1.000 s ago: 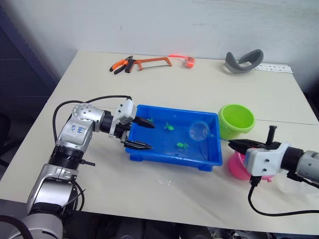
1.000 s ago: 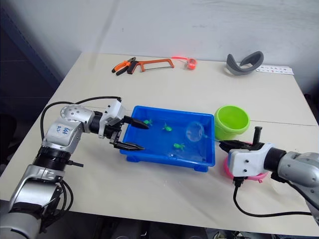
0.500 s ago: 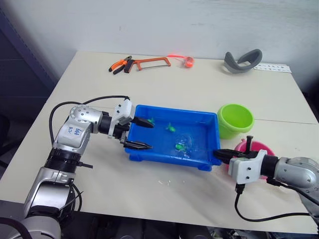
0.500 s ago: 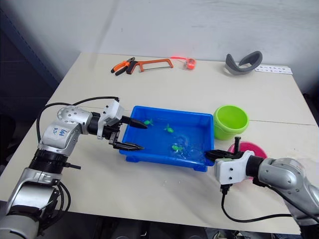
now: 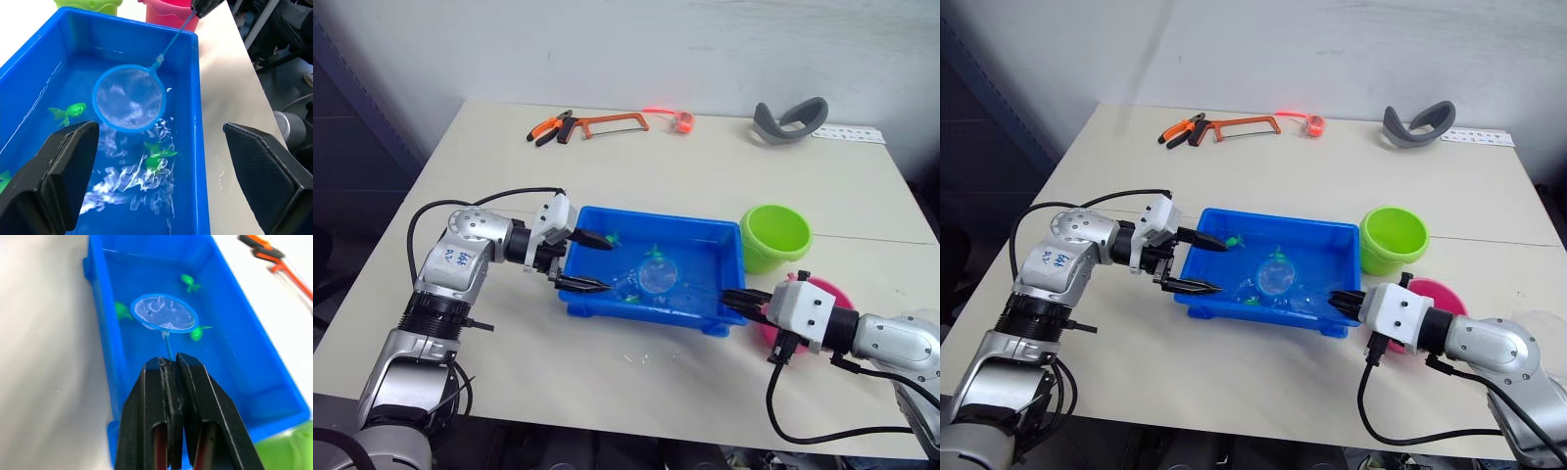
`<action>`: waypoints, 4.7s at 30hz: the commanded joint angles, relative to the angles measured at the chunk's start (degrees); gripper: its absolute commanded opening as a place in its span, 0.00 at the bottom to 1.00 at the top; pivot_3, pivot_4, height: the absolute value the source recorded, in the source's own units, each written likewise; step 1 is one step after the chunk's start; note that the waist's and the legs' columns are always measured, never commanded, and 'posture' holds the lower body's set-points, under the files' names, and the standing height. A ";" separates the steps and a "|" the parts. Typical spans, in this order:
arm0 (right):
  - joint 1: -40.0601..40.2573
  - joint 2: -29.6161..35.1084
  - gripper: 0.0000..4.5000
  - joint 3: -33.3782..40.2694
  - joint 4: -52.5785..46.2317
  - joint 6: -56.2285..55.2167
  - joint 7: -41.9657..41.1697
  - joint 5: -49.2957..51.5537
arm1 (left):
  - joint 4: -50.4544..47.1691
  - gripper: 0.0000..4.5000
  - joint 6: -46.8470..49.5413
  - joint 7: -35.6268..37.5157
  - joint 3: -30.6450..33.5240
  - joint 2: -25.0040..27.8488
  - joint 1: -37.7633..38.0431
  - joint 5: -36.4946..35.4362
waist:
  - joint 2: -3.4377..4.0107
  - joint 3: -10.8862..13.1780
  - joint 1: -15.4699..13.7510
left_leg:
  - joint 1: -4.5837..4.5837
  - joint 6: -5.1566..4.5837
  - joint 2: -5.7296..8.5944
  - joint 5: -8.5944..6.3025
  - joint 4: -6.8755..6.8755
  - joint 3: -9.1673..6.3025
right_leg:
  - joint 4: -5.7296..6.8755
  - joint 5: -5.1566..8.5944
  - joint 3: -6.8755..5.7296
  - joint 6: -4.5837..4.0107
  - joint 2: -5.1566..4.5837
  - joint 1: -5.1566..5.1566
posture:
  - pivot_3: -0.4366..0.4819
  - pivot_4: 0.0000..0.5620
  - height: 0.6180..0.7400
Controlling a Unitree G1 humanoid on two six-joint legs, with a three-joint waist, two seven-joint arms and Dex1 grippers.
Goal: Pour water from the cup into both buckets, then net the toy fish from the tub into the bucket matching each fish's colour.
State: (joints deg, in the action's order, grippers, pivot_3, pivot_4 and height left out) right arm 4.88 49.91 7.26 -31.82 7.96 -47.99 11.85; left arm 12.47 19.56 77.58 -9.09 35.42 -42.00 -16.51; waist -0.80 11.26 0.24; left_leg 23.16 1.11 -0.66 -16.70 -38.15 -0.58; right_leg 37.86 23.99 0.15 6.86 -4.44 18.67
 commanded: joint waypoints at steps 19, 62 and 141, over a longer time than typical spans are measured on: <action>-17.24 -5.13 0.00 -19.33 13.67 -19.64 -3.84 -14.07 | 0.82 0.99 -3.74 5.10 2.36 12.35 2.56 1.96 | 0.00 0.00 1.24 | 0.01 0.01 -0.03 0.00 0.04 -0.02 | 0.04 0.00 -0.05 0.00 -0.03 0.06 | 0.48 0.27 1.00; -27.28 -17.30 0.00 -24.50 20.88 -7.39 -2.97 -14.33 | 10.24 0.99 -8.12 7.75 2.37 15.42 -3.41 6.34 | 0.00 0.00 1.56 | 0.03 0.05 -0.06 0.03 0.08 0.04 | 0.14 0.00 -0.10 0.00 -0.05 0.25 | 0.48 0.27 1.00; 1.97 26.84 0.00 29.69 28.08 -51.55 13.23 -38.08 | 12.40 0.99 -1.06 3.42 2.48 -9.86 -12.83 -2.94 | -0.01 0.00 1.33 | 0.03 0.00 -0.02 0.01 0.09 0.26 | 0.08 0.00 0.12 0.00 0.01 0.17 | 0.48 0.27 1.00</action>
State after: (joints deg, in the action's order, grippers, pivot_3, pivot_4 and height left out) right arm 7.70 76.85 36.23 -4.63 -45.53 -33.91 -31.23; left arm 25.57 19.23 80.81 -7.27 25.48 -54.06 -19.18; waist -0.81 11.26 1.57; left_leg 23.19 1.11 -0.68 -16.70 -38.07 -0.31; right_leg 37.94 24.00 0.27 6.86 -4.43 18.84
